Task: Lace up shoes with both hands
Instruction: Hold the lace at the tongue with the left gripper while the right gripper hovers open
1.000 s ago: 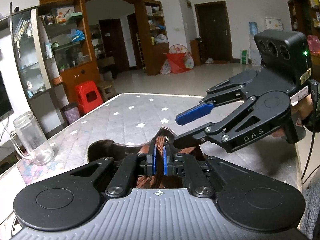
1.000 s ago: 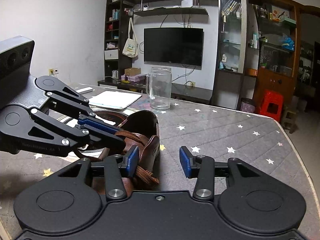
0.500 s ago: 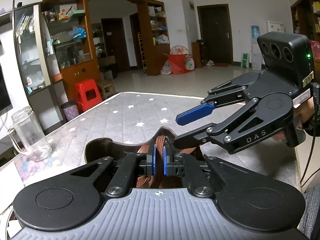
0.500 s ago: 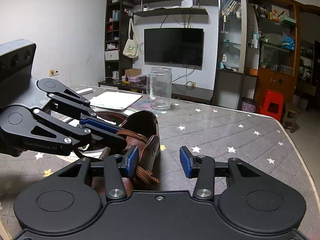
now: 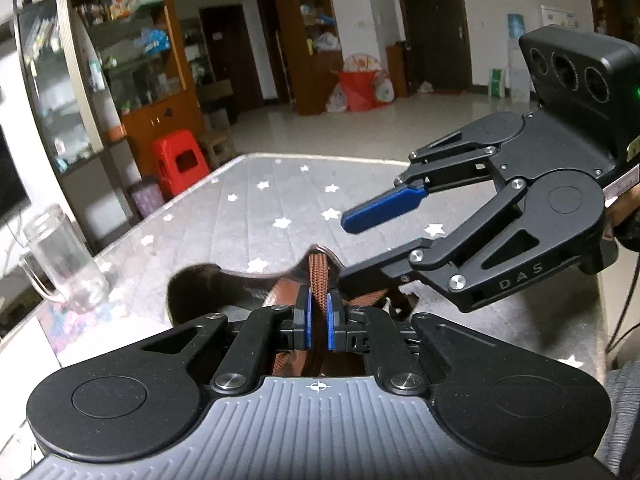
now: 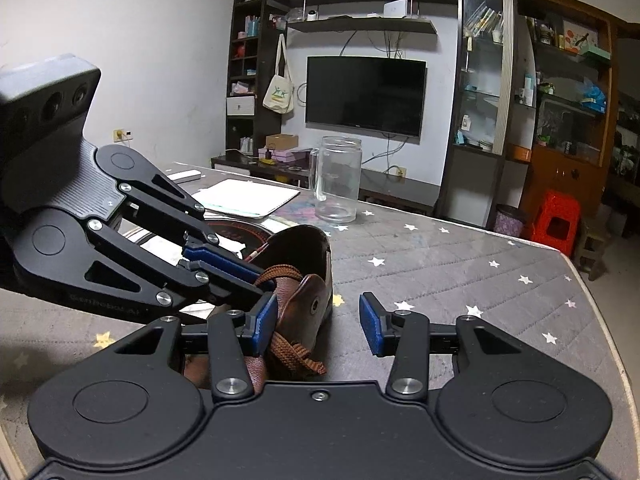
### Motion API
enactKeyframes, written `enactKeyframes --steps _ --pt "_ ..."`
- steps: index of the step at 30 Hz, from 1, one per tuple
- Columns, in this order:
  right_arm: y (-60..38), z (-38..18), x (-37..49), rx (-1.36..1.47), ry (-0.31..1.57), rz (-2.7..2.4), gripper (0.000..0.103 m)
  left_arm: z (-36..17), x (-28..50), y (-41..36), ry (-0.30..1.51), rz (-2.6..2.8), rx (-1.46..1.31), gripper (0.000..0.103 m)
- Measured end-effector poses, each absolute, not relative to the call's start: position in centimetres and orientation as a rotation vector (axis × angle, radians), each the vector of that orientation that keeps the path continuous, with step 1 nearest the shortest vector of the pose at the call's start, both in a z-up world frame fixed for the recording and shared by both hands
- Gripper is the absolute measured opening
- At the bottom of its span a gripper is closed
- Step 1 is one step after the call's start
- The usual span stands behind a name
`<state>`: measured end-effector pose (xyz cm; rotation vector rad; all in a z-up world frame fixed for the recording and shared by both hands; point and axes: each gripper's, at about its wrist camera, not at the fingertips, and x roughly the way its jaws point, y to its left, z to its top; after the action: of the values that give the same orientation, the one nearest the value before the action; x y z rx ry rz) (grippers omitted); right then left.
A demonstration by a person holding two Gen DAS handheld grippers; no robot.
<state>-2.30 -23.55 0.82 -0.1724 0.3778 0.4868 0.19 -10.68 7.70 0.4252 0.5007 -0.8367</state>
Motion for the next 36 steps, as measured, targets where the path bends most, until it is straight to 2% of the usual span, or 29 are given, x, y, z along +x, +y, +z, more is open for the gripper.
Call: enactKeyframes --steps 17,26,33,35,36 --pt "-24.5 0.8 -2.7 -0.141 0.378 0.468 0.048 7.7 1.5 -10.2 0.583 -0.831 0.307 0.007" --pt "-24.8 0.8 -3.0 -0.133 0.379 0.457 0.049 8.2 1.0 -10.0 0.576 -0.809 0.278 0.007" --pt "-24.6 0.7 -3.3 -0.136 0.379 0.458 0.049 8.1 0.5 -10.7 0.525 -0.8 0.357 0.008" --pt "-24.6 0.7 -3.3 -0.136 0.38 0.459 0.049 8.1 0.5 -10.7 0.51 -0.795 0.363 0.011" --pt "-24.6 0.7 -3.3 -0.136 0.38 0.459 0.049 8.2 0.5 -10.7 0.503 -0.791 0.364 0.017"
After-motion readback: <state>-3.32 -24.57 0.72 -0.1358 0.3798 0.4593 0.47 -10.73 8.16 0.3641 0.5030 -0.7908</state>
